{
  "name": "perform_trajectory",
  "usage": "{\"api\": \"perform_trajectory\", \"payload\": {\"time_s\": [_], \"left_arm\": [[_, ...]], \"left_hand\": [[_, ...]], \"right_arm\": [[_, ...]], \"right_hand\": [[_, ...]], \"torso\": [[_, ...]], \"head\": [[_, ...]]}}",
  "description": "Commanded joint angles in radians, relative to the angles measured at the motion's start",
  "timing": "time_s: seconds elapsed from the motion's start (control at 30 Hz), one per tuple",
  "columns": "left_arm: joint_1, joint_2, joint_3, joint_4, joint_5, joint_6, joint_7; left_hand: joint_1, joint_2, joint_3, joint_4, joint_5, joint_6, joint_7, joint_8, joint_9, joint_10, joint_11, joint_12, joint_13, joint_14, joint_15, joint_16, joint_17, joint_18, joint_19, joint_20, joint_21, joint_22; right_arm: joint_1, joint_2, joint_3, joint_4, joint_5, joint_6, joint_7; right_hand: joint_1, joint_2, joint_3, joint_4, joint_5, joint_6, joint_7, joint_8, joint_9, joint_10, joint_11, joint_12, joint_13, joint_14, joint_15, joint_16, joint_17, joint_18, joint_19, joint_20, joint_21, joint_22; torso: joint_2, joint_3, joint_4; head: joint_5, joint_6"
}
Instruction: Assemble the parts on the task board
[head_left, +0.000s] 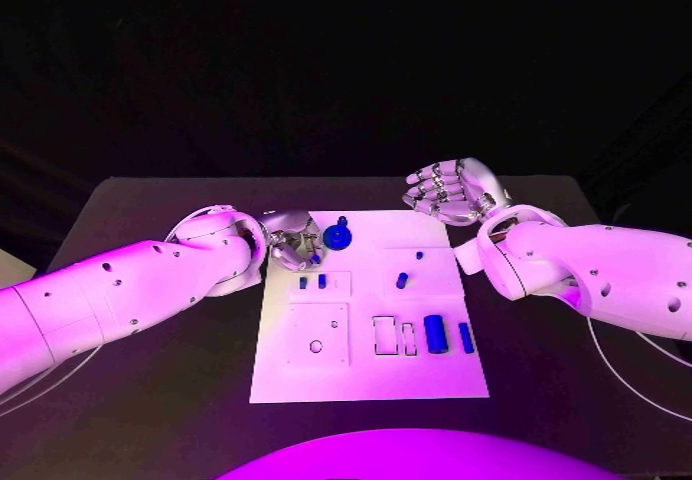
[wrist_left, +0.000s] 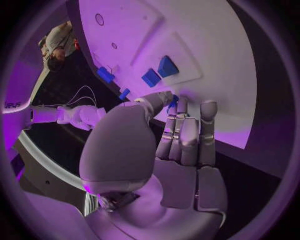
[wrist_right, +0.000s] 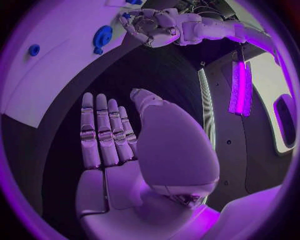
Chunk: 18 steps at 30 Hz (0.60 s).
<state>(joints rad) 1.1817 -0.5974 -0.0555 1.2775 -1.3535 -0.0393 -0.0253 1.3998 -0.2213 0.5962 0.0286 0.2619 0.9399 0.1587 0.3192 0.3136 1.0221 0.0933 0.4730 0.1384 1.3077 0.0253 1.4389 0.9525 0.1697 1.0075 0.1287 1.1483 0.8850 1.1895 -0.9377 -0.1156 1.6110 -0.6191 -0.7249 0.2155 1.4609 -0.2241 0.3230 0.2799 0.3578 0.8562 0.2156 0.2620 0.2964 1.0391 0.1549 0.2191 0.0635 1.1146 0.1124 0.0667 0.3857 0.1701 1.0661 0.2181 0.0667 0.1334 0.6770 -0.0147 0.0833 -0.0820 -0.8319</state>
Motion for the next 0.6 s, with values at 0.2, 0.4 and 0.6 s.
{"api": "perform_trajectory", "payload": {"time_s": [0.2, 0.4, 0.6], "left_arm": [[-0.001, 0.0, 0.0, 0.002, 0.012, -0.018, 0.006], [-0.002, -0.003, 0.0, 0.003, 0.012, -0.02, 0.002], [-0.003, -0.005, 0.0, 0.004, 0.012, -0.014, -0.007]], "left_hand": [[-0.021, -0.008, 0.002, 0.003, 0.003, -0.021, 0.001, -0.02, -0.004, -0.009, 0.004, -0.016, -0.001, -0.016, 0.005, -0.009, -0.017, 0.0, -0.018, 0.003, -0.014, -0.014], [-0.024, -0.012, 0.002, 0.003, 0.003, -0.034, 0.002, -0.032, -0.006, -0.014, 0.005, -0.022, 0.0, -0.021, 0.006, -0.01, -0.024, 0.001, -0.022, 0.003, -0.019, -0.02], [-0.029, -0.018, 0.003, 0.002, 0.003, -0.074, 0.0, -0.061, -0.015, -0.02, 0.005, -0.03, 0.004, -0.029, 0.007, -0.011, -0.033, 0.003, -0.03, 0.004, -0.029, -0.032]], "right_arm": [[-0.001, 0.002, 0.0, 0.0, -0.008, 0.011, 0.01], [-0.001, 0.002, 0.0, 0.0, -0.008, 0.011, 0.009], [-0.002, 0.001, 0.0, 0.0, -0.009, 0.013, 0.003]], "right_hand": [[-0.008, -0.01, 0.007, -0.002, -0.003, 0.007, -0.001, -0.006, -0.002, 0.007, 0.002, -0.007, -0.001, -0.008, 0.003, -0.001, -0.004, 0.013, 0.002, 0.005, 0.001, -0.003], [-0.009, -0.012, 0.007, -0.002, -0.004, 0.006, 0.0, -0.009, -0.003, 0.006, 0.003, -0.01, -0.001, -0.012, 0.004, -0.002, -0.006, 0.013, 0.0, 0.005, 0.0, -0.006], [-0.011, -0.017, 0.005, -0.005, -0.009, 0.003, 0.007, -0.017, -0.007, -0.019, 0.012, -0.031, -0.002, -0.027, 0.011, -0.003, -0.018, 0.012, -0.01, 0.011, -0.001, -0.017]], "torso": [[0.001, -0.0009, 0.0002], [0.001, -0.0004, -0.0003], [0.001, 0.0001, -0.0006]], "head": [[0.002, 0.001], [0.002, 0.002], [0.003, 0.003]]}}
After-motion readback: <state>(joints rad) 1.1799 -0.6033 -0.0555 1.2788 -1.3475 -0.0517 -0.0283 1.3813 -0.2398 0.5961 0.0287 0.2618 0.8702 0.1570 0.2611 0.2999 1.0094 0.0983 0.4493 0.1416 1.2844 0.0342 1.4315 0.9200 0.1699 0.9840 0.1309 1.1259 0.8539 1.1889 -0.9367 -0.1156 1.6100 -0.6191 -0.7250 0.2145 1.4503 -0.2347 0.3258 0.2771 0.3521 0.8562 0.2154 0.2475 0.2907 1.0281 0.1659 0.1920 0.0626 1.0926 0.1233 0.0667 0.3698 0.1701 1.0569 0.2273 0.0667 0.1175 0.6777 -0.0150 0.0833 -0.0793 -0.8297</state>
